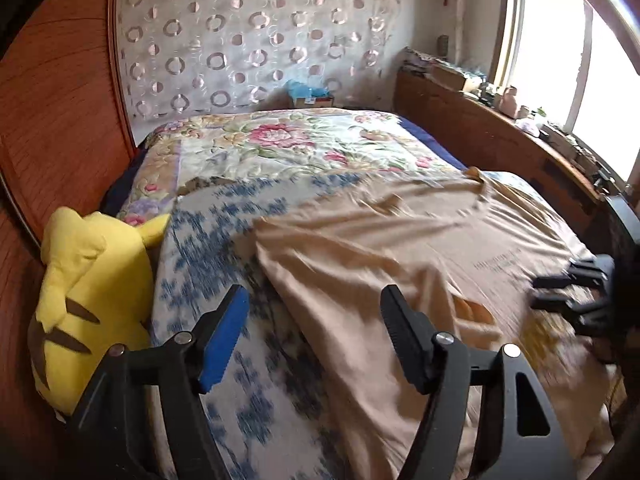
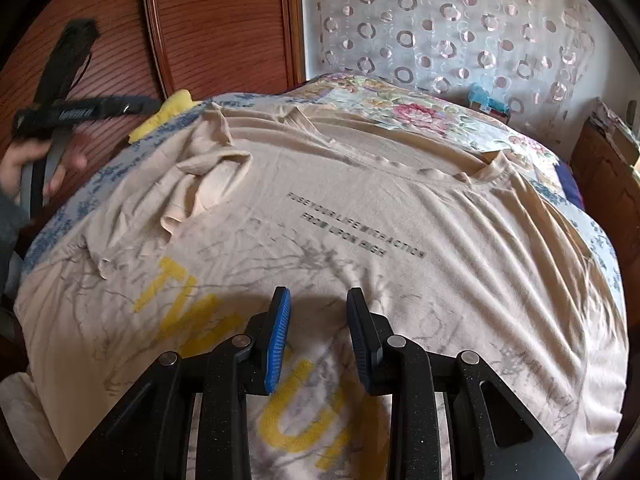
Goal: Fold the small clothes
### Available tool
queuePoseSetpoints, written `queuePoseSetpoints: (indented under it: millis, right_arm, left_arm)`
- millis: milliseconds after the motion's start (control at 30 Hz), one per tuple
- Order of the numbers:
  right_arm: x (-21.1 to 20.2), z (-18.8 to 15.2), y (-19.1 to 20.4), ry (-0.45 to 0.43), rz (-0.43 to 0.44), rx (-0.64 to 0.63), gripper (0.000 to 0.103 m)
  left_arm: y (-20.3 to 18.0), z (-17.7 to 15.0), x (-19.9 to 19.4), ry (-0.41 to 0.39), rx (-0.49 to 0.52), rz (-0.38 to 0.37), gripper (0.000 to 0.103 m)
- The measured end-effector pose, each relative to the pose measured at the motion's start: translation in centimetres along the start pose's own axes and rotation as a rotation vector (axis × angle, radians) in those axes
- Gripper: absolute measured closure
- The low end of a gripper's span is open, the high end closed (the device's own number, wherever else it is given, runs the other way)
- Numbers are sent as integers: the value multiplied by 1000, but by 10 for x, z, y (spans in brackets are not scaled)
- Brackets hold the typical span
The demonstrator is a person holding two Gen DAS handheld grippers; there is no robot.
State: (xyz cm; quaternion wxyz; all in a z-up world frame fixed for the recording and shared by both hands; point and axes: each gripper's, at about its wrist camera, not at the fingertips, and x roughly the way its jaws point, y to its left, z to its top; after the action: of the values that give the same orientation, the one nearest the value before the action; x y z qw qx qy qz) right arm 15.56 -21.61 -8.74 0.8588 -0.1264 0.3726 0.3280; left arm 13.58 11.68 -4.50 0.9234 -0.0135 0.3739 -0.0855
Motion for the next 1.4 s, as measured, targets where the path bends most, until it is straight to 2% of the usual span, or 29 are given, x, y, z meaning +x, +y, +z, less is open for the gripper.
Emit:
queuePoseSetpoints:
  millis: [200,267,367,567,667,733,833,933,1267,1333,1400]
  right_arm:
    - [9,28,24,-34,98,-29,73]
    - [18,44,36,-37,127,-53,79]
    - [36,62,50,-15,153,-82,82]
    - [71,82,62,25,145,-110,82]
    - [79,88,66,35,104,-130,83]
    - [85,89,64,50,81,-123,93]
    - [87,90,63,39,84,-114,99]
    - [85,88,63,22,85,-95,100]
    - [78,81,45,-36,109,-33,101]
    - [72,77,37,-64,91,-4,101]
    - [64,69,22,-97,27,61,101]
  left_arm:
    - [-8,-28,-1,67,-1,11,33]
    - [-10,-32,4,86,9,23,33]
    - [-7,-37,14,125,9,39,33]
    - [0,-39,27,155,4,55,33]
    - [-1,-36,33,162,9,56,33]
    - [-1,-30,36,154,13,60,33]
    - [2,-19,42,142,2,66,33]
    - [8,-10,56,162,-6,98,33]
    - [16,-7,62,142,-22,113,31]
    - [16,-7,62,144,-23,115,31]
    - [15,-8,62,142,-24,116,31]
